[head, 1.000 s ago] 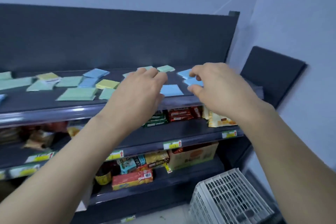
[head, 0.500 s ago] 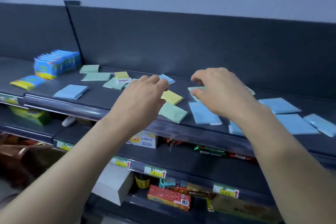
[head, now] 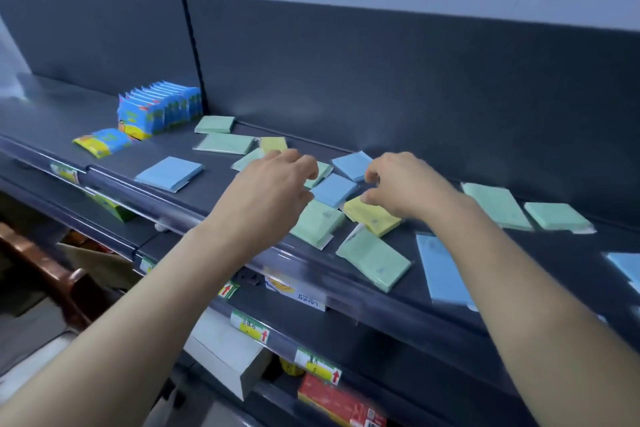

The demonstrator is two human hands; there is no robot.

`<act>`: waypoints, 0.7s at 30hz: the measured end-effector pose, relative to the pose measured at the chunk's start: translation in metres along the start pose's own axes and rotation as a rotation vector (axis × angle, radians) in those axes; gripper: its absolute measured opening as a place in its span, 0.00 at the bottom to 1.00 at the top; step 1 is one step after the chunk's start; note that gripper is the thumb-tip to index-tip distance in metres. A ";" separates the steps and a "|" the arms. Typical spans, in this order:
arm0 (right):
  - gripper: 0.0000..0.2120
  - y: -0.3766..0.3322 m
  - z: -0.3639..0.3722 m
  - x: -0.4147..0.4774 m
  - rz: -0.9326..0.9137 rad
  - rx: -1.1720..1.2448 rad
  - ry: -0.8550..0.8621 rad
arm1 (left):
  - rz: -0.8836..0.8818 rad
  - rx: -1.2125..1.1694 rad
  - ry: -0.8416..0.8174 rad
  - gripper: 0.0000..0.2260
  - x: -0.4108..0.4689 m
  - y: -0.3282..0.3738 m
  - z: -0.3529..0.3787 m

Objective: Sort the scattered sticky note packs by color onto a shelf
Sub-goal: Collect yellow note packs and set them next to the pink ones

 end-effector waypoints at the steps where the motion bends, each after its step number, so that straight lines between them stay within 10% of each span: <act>1: 0.12 0.005 0.008 0.008 0.038 -0.008 -0.041 | 0.013 -0.005 -0.012 0.10 0.004 -0.002 0.008; 11: 0.15 0.026 0.048 0.040 0.426 -0.065 -0.274 | 0.181 -0.051 -0.100 0.11 0.058 -0.045 0.068; 21: 0.18 -0.069 -0.010 0.093 0.273 -0.068 0.081 | 0.099 -0.135 -0.200 0.10 0.078 -0.145 0.104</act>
Point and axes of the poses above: each hand's wrist, its own x-axis towards the middle knuckle, its own z-axis out of the palm, y = z × x, the point moved 9 cm from there along x, towards the middle knuckle, and after that the axes turned 10 degrees about x, right-handed, at the moved point
